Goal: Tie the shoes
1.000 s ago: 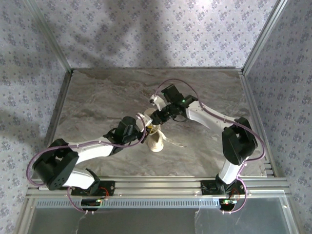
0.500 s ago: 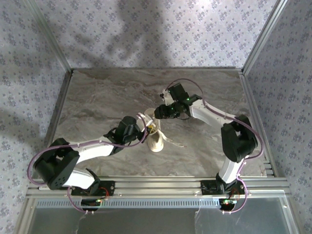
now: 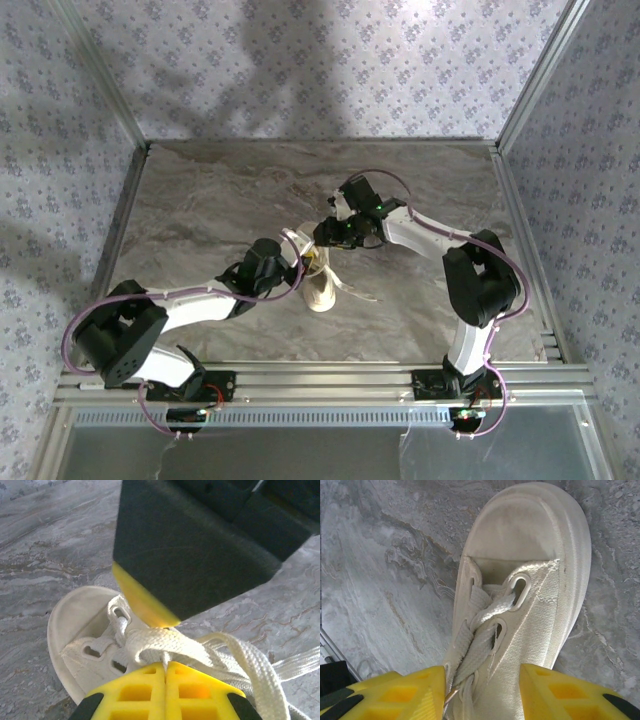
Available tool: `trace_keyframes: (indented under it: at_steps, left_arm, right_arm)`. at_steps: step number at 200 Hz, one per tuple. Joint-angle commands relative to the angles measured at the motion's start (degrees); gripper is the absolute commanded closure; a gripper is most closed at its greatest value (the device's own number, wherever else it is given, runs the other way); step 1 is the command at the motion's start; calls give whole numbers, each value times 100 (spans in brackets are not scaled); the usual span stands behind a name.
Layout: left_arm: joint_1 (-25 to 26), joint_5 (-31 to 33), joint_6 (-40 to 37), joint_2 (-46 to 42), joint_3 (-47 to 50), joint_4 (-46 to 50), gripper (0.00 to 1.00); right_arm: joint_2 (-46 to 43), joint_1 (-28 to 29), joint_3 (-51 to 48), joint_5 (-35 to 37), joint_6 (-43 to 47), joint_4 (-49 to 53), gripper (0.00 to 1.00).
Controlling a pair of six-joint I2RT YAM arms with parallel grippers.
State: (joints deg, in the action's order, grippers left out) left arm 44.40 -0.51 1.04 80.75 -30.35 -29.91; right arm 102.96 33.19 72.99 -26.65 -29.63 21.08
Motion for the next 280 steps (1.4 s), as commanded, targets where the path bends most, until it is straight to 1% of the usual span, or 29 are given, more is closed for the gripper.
trace_keyframes:
  at_steps: [1,34,56,64,84,100,119,135,156,172,198,207,216,238,256,267,280]
  left_arm:
    - [68,74,58,29,-176,-287,100]
    - [106,63,73,149,-225,-291,100]
    - [147,66,80,210,-243,-303,100]
    - [150,76,82,223,-252,-303,100]
    - [171,122,72,225,-267,-296,100]
    - [174,137,55,199,-272,-288,100]
    - [181,157,24,146,-279,-261,100]
    - [182,183,19,88,-280,-209,100]
    - [180,209,10,-6,-271,-75,91]
    - [187,228,18,-105,-218,-24,86]
    - [183,251,16,-331,-147,49,70]
    - [194,239,21,-448,-153,186,65]
    - [203,212,49,-595,-156,378,62]
    - [233,56,141,-1093,-145,957,59]
    - [213,173,476,-1626,-115,1398,57]
    - [67,172,853,-1874,-173,1729,55]
    - [-244,-313,1113,-1992,-337,2025,54]
  right_arm:
    - [-30,17,-55,-174,-205,-102,56]
    - [-39,26,-66,-283,-251,-247,57]
    - [-39,7,-66,-431,-288,-355,61]
    - [-39,4,-79,-478,-290,-397,67]
    - [-77,10,-105,-529,-268,-435,88]
    - [-129,6,-124,-543,-211,-447,100]
    - [-241,6,-149,-463,-93,-444,100]
    - [-390,4,-179,-239,25,-438,100]
    - [-611,12,-215,66,195,-438,100]
    - [-762,25,-248,258,307,-431,100]
    - [-963,38,-302,538,447,-444,100]
    - [-1019,35,-303,631,495,-439,100]
    - [-1065,46,-288,706,563,-436,100]
    - [-1161,60,-205,795,758,-432,100]
    - [-1180,107,-95,642,982,-472,100]
    - [-1198,156,-37,505,1139,-542,100]
    - [-1229,250,26,384,1327,-642,100]
